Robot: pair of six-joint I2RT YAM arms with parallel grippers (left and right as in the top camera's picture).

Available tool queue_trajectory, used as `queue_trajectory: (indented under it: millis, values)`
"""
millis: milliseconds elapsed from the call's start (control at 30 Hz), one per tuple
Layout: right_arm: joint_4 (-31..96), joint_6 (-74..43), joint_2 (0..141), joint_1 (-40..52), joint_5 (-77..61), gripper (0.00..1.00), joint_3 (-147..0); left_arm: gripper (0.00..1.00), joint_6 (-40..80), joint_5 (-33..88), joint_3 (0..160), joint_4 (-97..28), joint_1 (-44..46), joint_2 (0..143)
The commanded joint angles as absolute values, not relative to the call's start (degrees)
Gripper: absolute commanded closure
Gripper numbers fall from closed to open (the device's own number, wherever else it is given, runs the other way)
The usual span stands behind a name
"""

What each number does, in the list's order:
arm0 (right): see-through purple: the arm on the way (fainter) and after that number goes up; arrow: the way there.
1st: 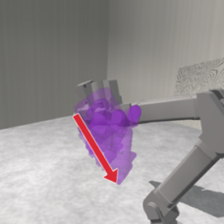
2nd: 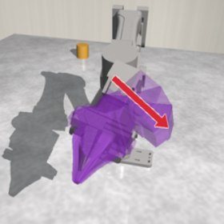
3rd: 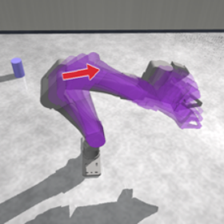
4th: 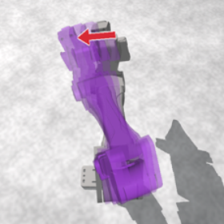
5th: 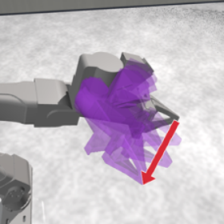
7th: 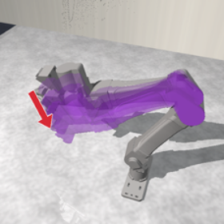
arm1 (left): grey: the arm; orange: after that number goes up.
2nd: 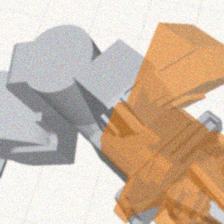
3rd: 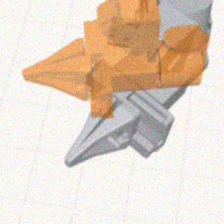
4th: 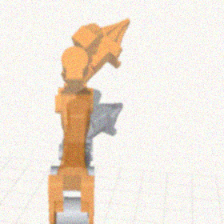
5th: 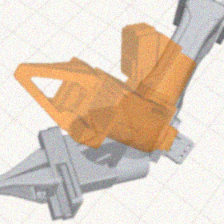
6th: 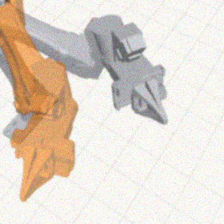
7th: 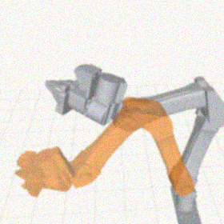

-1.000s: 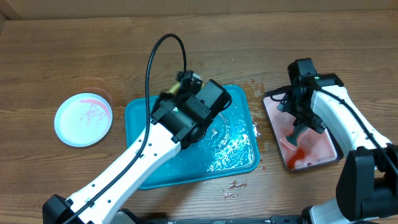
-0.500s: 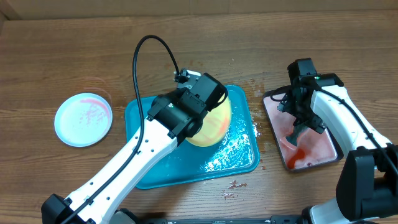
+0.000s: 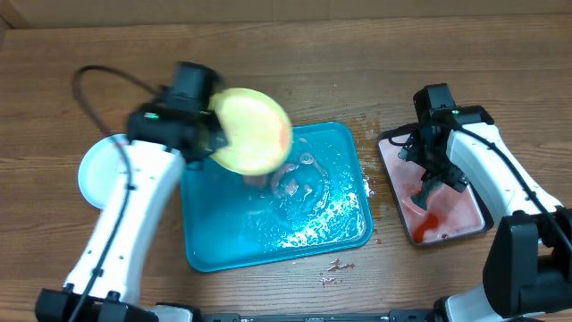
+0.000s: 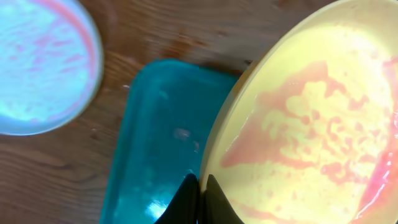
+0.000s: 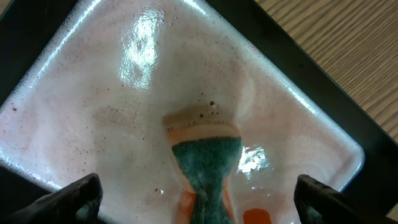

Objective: Clean dirty plates on tray and stack at the side
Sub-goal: 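Swing the yellow plate left and stack it on the plate pile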

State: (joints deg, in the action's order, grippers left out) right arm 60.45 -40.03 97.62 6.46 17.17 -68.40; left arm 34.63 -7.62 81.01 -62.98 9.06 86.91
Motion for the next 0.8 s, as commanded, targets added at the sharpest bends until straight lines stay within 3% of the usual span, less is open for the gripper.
queue_trajectory:
  millis: [0, 200, 433, 600, 767]
  values:
    - [60.2, -40.1, 97.4, 6.4, 18.0, 0.00, -68.2, 0.95, 35.9, -1.0, 79.4, -61.4, -1.1, 85.4]
    - [60.2, -40.1, 97.4, 6.4, 17.9, 0.00, -68.2, 0.95, 34.7, 11.9, 70.5, -53.0, -20.7, 85.2]
    - [60.2, -40.1, 97.4, 6.4, 18.0, 0.00, -68.2, 0.96, 34.7, 12.4, 61.1, -46.6, -38.2, 85.8]
    - [60.2, -40.1, 97.4, 6.4, 18.0, 0.00, -68.2, 0.96, 33.6, 11.9, 59.8, -44.9, -45.3, 87.1]
    - [60.2, -40.1, 97.4, 6.4, 17.9, 0.00, -68.2, 0.96, 33.2, 11.9, 59.8, -44.1, -46.6, 89.7]
